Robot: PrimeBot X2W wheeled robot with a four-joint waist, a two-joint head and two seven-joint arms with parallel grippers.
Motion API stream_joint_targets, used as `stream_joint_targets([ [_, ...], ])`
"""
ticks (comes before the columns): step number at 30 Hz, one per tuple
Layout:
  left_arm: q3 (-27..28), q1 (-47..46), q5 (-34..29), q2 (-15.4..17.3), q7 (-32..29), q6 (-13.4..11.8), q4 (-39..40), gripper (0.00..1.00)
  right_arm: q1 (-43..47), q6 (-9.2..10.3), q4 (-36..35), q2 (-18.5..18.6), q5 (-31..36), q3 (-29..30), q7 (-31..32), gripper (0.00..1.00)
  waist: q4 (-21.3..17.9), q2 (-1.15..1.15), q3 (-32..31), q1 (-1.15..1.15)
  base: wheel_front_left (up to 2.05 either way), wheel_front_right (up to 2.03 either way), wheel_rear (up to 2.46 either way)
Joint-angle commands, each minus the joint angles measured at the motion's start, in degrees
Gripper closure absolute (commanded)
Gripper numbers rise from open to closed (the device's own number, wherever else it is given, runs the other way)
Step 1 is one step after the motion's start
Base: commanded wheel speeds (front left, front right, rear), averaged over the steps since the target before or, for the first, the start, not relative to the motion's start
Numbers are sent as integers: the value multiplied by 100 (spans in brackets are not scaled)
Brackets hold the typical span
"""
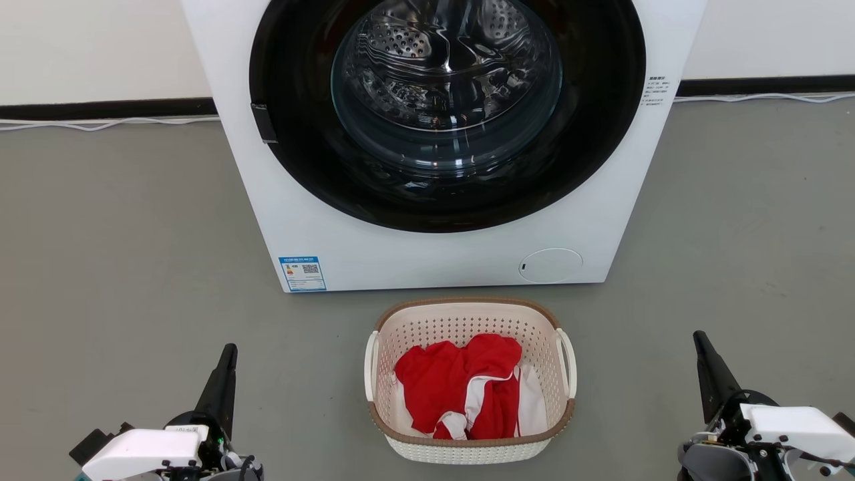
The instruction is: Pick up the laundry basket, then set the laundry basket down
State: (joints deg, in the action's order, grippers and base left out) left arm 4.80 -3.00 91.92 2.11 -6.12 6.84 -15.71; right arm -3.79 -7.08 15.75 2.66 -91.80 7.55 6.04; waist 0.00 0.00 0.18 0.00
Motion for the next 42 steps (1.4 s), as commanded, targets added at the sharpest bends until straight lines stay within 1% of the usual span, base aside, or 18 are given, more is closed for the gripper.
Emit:
stream_joint_targets([
  [1, 170, -319, 27, 76, -35, 65, 167, 100, -239, -41, -173, 21, -39, -105, 43, 100, 0, 0, 0, 0, 0, 0, 0],
  [6, 170, -319, 27, 76, -35, 65, 167, 100, -239, -41, -173, 21, -39, -105, 43, 100, 0, 0, 0, 0, 0, 0, 0],
  [7, -2, 64, 1, -26, 10, -11, -123, 0, 68, 3, 108, -14, 2, -14, -1, 0, 0, 0, 0, 0, 0, 0, 0],
  [10, -36, 67, -4, -24, 60, -9, -110, 0, 80, 2, 65, -13, 18, -32, -39, 0, -1, 0, 3, 2, 0, 0, 0],
  [14, -81, 71, -14, -21, 127, -7, -95, 0, 106, 1, 5, -7, 55, -68, -103, 0, 1, 0, -6, 13, 0, 0, 0],
  [18, -120, 78, -48, -17, 194, -4, -83, 0, 134, -1, -52, 11, 112, -109, -176, 0, 1, 0, 8, 2, 0, 0, 0],
  [23, -164, 71, -168, -13, 278, -1, -92, 0, 149, -2, -100, 59, 268, -162, -268, 0, 2, 0, 13, 1, 0, 0, 0],
  [39, -231, 20, -1014, 0, 548, -50, -99, 0, 133, -8, -304, 134, 1591, -228, -539, 0, -10, 0, 20, 0, 0, 0, 0],
  [42, -244, 17, -1128, 2, 582, -60, -91, 0, 135, -9, -328, 138, 1736, -244, -573, 0, -12, 0, 20, 0, 0, 0, 0],
])
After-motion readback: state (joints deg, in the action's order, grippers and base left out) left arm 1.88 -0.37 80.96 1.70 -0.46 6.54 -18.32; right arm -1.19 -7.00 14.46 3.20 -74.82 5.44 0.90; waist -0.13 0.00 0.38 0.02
